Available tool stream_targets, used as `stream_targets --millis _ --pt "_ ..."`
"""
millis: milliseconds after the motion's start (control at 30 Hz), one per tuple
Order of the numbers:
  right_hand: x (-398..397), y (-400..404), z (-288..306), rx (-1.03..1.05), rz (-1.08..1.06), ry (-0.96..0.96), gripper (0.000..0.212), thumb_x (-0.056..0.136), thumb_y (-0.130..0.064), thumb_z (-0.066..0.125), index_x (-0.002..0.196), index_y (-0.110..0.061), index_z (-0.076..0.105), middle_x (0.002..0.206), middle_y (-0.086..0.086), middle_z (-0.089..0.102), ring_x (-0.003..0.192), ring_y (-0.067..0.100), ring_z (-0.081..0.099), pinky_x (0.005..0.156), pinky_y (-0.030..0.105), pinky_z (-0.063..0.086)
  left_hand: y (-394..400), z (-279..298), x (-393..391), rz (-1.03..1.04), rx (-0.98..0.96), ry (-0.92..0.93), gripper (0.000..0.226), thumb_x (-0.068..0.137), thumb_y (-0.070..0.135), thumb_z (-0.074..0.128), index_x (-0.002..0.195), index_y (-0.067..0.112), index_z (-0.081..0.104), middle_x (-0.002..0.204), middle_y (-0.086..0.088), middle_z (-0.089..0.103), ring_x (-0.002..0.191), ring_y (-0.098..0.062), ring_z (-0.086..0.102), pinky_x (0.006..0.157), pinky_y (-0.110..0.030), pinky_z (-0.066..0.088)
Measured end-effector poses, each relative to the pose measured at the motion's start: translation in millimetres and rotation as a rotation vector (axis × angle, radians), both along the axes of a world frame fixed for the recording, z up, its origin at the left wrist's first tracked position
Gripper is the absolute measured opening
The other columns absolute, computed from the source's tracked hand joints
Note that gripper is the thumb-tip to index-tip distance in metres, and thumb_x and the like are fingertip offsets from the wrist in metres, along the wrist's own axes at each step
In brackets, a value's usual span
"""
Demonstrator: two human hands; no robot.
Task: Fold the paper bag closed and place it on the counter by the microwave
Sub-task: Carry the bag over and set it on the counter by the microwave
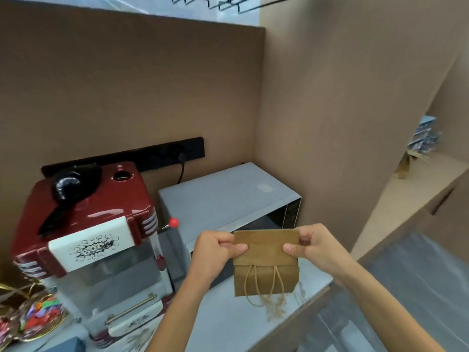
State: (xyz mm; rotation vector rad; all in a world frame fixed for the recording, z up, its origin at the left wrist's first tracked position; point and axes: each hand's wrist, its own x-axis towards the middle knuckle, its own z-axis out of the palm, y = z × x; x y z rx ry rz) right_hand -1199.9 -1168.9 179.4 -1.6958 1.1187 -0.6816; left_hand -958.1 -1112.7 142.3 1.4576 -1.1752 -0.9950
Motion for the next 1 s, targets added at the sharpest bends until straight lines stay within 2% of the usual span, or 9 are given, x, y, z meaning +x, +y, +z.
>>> stream_targets --millis 167,233,300,367,533,700,833,900,1000 --pt "3 -40 -60 0.045 0.048 0.188 0.021 0.087 -0.008 0.075 0.072 -0.023 0.075 0.067 -0.016 0.077 0.066 0.000 0.073 0.061 0.011 0.053 -29 -60 -1 0.039 0.124 -0.139 0.056 0.075 0.013 0.087 0.047 0.010 0.039 0.047 0.003 0.033 0.050 -0.016 0.029 0.055 -0.023 0.028" --pt "3 -53 -82 0.041 0.042 0.278 0.019 0.085 -0.009 0.077 0.070 -0.021 0.074 0.069 -0.009 0.078 0.068 0.005 0.073 0.063 0.019 0.057 -34 -82 -7 0.019 0.194 -0.188 0.049 0.075 0.010 0.087 0.041 0.021 0.054 0.037 0.015 0.044 0.038 0.000 0.039 0.048 -0.011 0.035" --pt "5 -65 -104 0.036 0.069 0.364 0.011 0.084 -0.012 0.078 0.075 -0.009 0.073 0.080 0.009 0.079 0.075 0.016 0.073 0.071 0.033 0.058 -37 -101 -14 0.031 0.247 -0.199 0.024 0.076 0.009 0.087 0.059 0.022 0.075 0.054 0.016 0.070 0.052 0.005 0.063 0.062 -0.018 0.055" --pt "7 -76 -123 0.039 0.098 0.434 0.014 0.084 -0.015 0.078 0.077 -0.005 0.071 0.085 0.015 0.077 0.079 0.022 0.071 0.074 0.036 0.057 -39 -117 -19 0.058 0.295 -0.204 0.009 0.077 0.012 0.085 0.078 0.007 0.078 0.069 0.006 0.073 0.064 -0.009 0.065 0.077 -0.029 0.058" --pt "16 -103 -165 0.035 0.196 0.525 0.017 0.084 -0.020 0.078 0.075 -0.010 0.068 0.082 0.009 0.075 0.070 0.013 0.063 0.067 0.025 0.051 -44 -151 -32 0.177 0.343 -0.166 0.015 0.080 0.004 0.082 0.078 0.019 0.081 0.066 0.018 0.076 0.071 0.001 0.076 0.073 -0.017 0.056" --pt "20 -127 -193 0.018 0.293 0.588 0.018 0.084 -0.024 0.078 0.073 -0.015 0.067 0.079 0.005 0.073 0.076 0.017 0.067 0.065 0.022 0.049 -51 -173 -47 0.288 0.376 -0.207 0.006 0.085 0.005 0.078 0.088 0.009 0.081 0.086 -0.004 0.081 0.084 -0.014 0.076 0.081 -0.026 0.058" --pt "16 -148 -207 -0.016 0.427 0.679 0.021 0.084 -0.026 0.078 0.072 -0.030 0.061 0.077 -0.008 0.061 0.074 0.007 0.057 0.060 0.008 0.036 -53 -186 -62 0.283 0.437 -0.335 0.017 0.089 0.001 0.070 0.085 0.014 0.080 0.075 0.007 0.072 0.066 0.008 0.065 0.066 -0.006 0.043" --pt "14 -156 -213 -0.044 0.480 0.708 0.019 0.085 -0.028 0.076 0.073 -0.031 0.061 0.077 -0.009 0.059 0.073 0.004 0.056 0.059 0.009 0.037 -53 -188 -67 0.298 0.471 -0.414 0.017 0.091 0.004 0.067 0.086 0.015 0.079 0.076 0.005 0.072 0.072 0.000 0.066 0.065 -0.007 0.042" --pt "17 -163 -212 -0.133 0.563 0.742 0.011 0.088 -0.035 0.070 0.079 -0.032 0.063 0.084 -0.007 0.057 0.078 0.008 0.056 0.064 0.016 0.040 -59 -184 -67 0.234 0.519 -0.544 0.017 0.090 0.009 0.061 0.091 0.016 0.076 0.091 -0.007 0.076 0.093 -0.023 0.066 0.082 -0.028 0.051"
